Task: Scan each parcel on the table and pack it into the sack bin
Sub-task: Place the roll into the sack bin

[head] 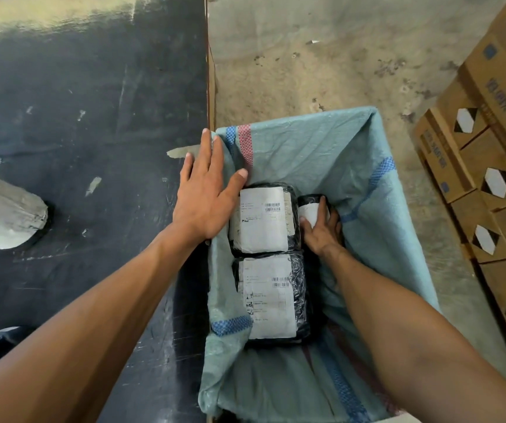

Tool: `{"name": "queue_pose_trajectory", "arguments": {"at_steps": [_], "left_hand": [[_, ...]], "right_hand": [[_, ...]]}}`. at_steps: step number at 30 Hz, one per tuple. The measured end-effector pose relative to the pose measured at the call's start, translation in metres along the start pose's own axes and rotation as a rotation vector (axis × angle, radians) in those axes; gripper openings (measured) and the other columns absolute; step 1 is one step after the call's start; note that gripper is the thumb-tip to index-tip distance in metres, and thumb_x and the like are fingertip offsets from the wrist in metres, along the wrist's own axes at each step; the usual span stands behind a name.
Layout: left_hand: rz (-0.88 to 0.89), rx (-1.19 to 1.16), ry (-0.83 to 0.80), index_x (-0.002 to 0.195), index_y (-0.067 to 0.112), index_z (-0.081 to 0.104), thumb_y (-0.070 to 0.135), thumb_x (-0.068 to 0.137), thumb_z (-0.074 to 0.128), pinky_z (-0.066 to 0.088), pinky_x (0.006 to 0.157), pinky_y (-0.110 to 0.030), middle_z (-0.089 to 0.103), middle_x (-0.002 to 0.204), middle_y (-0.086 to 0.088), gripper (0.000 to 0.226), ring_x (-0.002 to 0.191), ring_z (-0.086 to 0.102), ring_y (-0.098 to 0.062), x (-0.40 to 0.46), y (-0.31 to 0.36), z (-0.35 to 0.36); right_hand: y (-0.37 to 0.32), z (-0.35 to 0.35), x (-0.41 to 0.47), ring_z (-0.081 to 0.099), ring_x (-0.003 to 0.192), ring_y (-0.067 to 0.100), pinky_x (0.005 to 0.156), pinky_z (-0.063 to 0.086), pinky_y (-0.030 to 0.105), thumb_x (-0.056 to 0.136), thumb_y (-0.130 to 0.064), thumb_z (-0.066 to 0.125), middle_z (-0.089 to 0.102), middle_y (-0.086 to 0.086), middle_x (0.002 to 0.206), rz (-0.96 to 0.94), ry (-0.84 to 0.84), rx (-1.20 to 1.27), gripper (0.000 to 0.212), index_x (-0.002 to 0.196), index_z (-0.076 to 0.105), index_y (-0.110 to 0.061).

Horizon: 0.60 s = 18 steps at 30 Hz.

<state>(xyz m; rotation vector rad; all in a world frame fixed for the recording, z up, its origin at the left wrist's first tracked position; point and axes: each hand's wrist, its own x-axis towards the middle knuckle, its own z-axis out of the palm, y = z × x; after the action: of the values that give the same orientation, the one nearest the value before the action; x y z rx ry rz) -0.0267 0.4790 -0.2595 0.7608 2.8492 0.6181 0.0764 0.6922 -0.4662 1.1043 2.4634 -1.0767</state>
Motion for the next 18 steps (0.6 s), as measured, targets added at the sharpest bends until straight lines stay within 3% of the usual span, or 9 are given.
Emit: {"name": "queue_pose_trajectory", "arguments": {"at_steps": [4, 11, 18], "left_hand": [[-0.004, -0.01, -0.006, 0.162, 0.013, 0.001, 0.052, 0.101, 0.026, -0.01, 0.125, -0.033, -0.011, 0.17, -0.002, 0.077, 0.155, -0.007, -0.008, 0.001, 0.0, 0.001], [-0.018, -0.014, -0.007, 0.162, 0.013, 0.002, 0.046, 0.107, 0.031, -0.008, 0.126, -0.034, -0.011, 0.17, -0.002, 0.071, 0.156, -0.006, -0.012, 0.0, -0.002, 0.002], [-0.044, -0.066, -0.05, 0.162, 0.013, 0.002, 0.051, 0.105, 0.034, -0.006, 0.127, -0.038, -0.01, 0.17, -0.002, 0.076, 0.156, -0.004, -0.014, 0.0, 0.001, -0.001]], "right_hand": [[0.0, -0.008, -0.006, 0.005, 0.161, 0.036, 0.13, 0.008, 0.047, 0.109, -0.051, 0.041, -0.007, 0.011, 0.176, 0.016, -0.011, -0.03, 0.077, 0.169, -0.004, -0.031], [-0.008, -0.018, -0.033, 0.0, 0.162, 0.032, 0.131, 0.0, 0.042, 0.109, -0.051, 0.038, -0.004, 0.015, 0.176, -0.026, 0.018, -0.065, 0.076, 0.17, 0.001, -0.022], [-0.027, -0.057, -0.081, 0.004, 0.162, 0.035, 0.131, 0.004, 0.046, 0.111, -0.047, 0.035, 0.004, 0.014, 0.176, -0.146, 0.026, -0.102, 0.07, 0.169, 0.01, -0.019]]}}
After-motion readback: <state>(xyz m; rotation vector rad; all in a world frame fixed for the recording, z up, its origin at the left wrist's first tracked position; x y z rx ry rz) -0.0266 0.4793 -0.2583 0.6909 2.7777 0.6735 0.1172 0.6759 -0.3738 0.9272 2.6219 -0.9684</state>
